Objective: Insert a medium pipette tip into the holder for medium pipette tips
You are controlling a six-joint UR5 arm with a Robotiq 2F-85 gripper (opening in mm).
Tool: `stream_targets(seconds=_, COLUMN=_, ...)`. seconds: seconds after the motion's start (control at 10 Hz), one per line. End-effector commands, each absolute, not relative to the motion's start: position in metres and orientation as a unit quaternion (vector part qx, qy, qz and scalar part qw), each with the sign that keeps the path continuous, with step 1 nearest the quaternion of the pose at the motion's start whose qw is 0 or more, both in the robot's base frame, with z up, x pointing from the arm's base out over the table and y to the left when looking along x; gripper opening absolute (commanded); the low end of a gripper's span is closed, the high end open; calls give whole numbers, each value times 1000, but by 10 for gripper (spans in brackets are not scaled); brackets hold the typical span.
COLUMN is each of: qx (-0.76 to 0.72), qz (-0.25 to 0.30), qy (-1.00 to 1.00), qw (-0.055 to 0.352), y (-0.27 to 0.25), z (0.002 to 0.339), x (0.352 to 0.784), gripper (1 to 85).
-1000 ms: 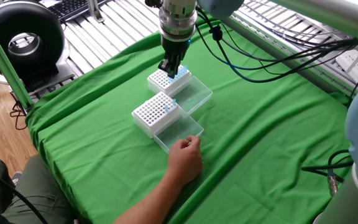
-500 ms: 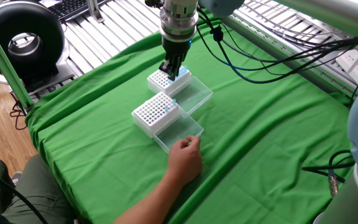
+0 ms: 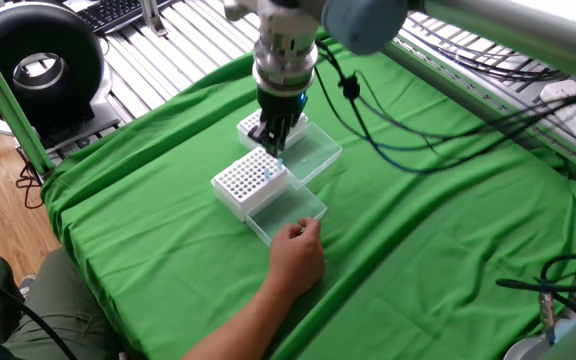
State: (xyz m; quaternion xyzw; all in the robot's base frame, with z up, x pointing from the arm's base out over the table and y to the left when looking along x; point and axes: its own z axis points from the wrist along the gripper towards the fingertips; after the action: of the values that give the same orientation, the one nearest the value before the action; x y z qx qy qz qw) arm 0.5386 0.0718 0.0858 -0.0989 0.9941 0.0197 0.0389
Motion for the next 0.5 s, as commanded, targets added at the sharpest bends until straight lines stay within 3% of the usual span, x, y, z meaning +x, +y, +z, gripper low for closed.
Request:
stream_targets(seconds=0.0, qx=-70, qz=19, qy=997, qw=33, y=90, z=79, x=518, gripper=237)
stream_targets(seconds=0.4, qx=-56, qz=35, qy=998, qw=19, y=100, z=79, x=506, gripper=273)
